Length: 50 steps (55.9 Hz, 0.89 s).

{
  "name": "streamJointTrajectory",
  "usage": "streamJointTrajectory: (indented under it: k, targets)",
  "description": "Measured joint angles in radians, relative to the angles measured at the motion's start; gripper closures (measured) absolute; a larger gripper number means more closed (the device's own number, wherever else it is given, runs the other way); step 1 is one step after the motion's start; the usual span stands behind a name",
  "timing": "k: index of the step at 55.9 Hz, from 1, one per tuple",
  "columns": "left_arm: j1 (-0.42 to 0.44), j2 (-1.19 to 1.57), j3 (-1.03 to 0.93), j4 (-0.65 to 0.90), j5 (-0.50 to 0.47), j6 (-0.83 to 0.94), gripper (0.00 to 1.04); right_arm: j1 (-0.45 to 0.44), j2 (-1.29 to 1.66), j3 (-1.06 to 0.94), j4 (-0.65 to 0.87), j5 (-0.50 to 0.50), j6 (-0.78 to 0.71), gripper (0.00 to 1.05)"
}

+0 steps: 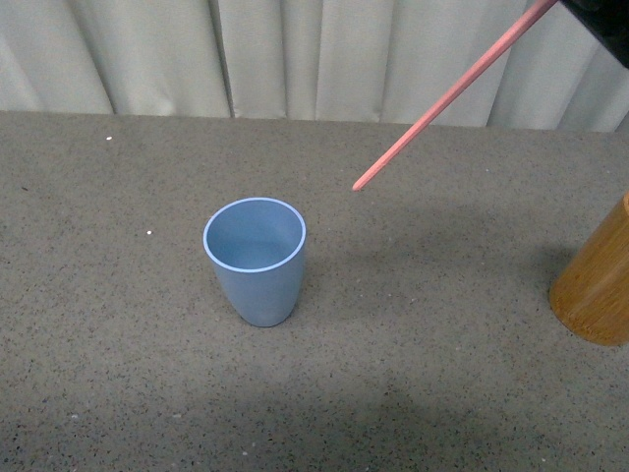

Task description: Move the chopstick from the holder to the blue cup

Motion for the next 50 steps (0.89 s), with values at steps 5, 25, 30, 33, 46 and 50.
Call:
streamJointTrajectory:
  k: [5, 25, 30, 33, 46, 50]
  targets:
    - [0.0, 0.0, 0.0, 0.0, 0.0, 0.0, 0.07, 0.01, 0.022, -0.003, 0.02, -0.014, 0.014, 1.03]
    - [0.0, 0.0, 0.0, 0.0, 0.0, 0.0, 0.07, 0.033, 0.11, -0.006, 0.072, -0.05, 0.04, 1.03]
    - [0.0, 0.0, 0.0, 0.0, 0.0, 0.0, 0.07, 0.042, 0.142, -0.006, 0.08, -0.053, 0.048, 1.03]
    - [0.0, 0.0, 0.0, 0.0, 0.0, 0.0, 0.07, 0.045, 0.152, -0.006, 0.085, -0.058, 0.05, 1.03]
    - [0.0, 0.0, 0.0, 0.0, 0.0, 0.0, 0.07, 0.051, 0.171, -0.003, 0.085, -0.057, 0.051, 1.03]
    - [0.0, 0.0, 0.0, 0.0, 0.0, 0.0, 0.07, 0.052, 0.174, -0.003, 0.085, -0.056, 0.051, 1.03]
